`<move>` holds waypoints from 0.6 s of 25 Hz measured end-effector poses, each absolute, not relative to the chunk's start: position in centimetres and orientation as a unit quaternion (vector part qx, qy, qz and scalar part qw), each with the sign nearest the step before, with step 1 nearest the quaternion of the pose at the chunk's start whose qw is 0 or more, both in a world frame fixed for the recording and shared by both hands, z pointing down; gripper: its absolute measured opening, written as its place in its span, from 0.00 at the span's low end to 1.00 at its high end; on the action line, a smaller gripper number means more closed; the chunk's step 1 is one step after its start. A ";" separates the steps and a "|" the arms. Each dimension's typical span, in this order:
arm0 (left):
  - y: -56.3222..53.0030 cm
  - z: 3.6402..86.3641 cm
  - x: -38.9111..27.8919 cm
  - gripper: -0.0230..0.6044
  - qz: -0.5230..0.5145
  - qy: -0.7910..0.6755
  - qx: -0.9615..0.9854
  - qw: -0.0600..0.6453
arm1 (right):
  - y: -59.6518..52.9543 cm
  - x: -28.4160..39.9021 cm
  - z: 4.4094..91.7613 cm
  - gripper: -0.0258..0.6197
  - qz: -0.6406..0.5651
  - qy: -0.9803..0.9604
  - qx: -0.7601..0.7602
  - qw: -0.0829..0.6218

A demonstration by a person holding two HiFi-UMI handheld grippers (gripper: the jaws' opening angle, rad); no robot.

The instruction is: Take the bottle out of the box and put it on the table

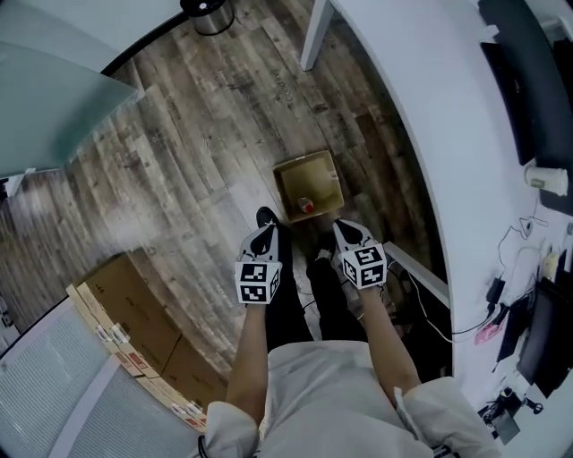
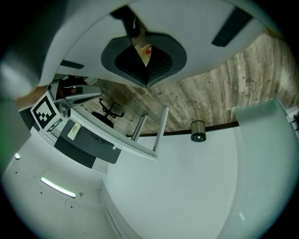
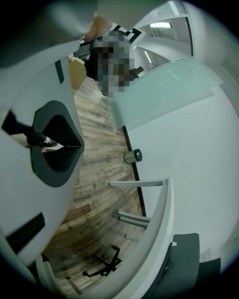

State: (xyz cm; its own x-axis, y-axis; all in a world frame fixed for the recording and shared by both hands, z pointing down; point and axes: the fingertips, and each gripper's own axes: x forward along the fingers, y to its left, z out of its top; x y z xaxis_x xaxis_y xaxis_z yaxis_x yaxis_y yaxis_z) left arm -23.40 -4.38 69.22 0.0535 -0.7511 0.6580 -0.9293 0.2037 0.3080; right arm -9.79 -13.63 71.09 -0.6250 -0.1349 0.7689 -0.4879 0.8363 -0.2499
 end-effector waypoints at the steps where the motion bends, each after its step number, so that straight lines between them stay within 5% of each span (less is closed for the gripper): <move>1: -4.4 70.1 -23.6 0.06 0.119 -0.675 0.621 0.380 | -13.5 -9.9 71.9 0.10 0.222 -0.871 0.178 0.399; 15: -5.8 83.0 -24.4 0.06 0.154 -0.615 0.671 0.384 | -12.0 -9.2 85.0 0.10 0.191 -0.851 0.167 0.460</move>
State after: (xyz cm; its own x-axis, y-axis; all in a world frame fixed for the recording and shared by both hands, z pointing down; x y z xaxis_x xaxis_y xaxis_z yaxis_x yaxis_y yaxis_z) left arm -24.36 -5.79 82.99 0.1954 -0.7073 0.6793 -0.9444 0.0511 0.3249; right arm -9.21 -11.97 85.00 -0.5203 -0.1084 0.8471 -0.4595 0.8716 -0.1708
